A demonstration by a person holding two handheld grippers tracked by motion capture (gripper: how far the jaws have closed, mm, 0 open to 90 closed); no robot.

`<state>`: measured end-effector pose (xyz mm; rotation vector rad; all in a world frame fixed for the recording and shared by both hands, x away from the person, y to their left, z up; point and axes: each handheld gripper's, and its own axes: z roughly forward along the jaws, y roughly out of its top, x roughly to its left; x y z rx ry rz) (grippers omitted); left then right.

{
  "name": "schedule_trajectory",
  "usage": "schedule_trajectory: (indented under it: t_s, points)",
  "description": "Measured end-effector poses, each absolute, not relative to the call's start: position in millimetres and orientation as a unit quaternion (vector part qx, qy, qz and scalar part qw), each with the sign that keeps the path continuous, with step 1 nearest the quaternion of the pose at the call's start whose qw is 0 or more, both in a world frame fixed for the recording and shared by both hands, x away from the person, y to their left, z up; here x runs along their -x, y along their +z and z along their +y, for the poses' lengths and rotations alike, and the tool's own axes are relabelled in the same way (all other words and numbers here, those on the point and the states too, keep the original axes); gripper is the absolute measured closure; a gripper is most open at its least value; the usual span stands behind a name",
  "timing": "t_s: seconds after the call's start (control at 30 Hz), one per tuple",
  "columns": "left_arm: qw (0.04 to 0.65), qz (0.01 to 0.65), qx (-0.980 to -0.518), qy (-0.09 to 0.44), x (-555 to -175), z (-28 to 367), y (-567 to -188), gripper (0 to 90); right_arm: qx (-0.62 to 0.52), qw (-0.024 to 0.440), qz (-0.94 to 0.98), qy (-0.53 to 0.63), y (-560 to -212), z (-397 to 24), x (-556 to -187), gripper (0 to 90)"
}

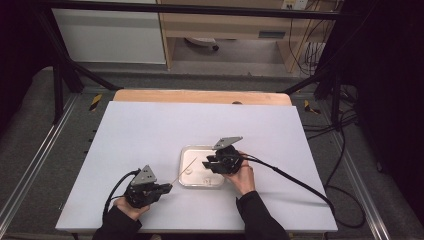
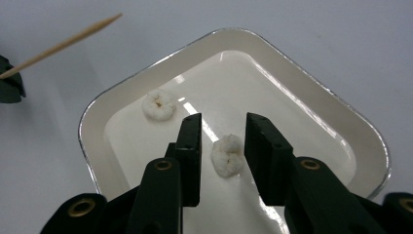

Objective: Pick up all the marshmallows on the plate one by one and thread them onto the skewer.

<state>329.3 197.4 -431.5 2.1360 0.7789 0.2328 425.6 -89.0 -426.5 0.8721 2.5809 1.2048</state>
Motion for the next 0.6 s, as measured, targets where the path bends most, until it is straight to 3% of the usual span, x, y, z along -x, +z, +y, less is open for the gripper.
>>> schedule_trajectory:
  t_s: [0.3,0.6]
  points:
    - [0.416,0.31,-0.85,0.092,-330,198,-432,87.7,-0.291,0.086,0.873,0.382,-447,-82,-434,63.5]
    - [0.415,0.308,-0.851,0.091,-329,196,-433,87.7,-0.276,0.106,0.875,0.384,-450,-81,-429,73.0]
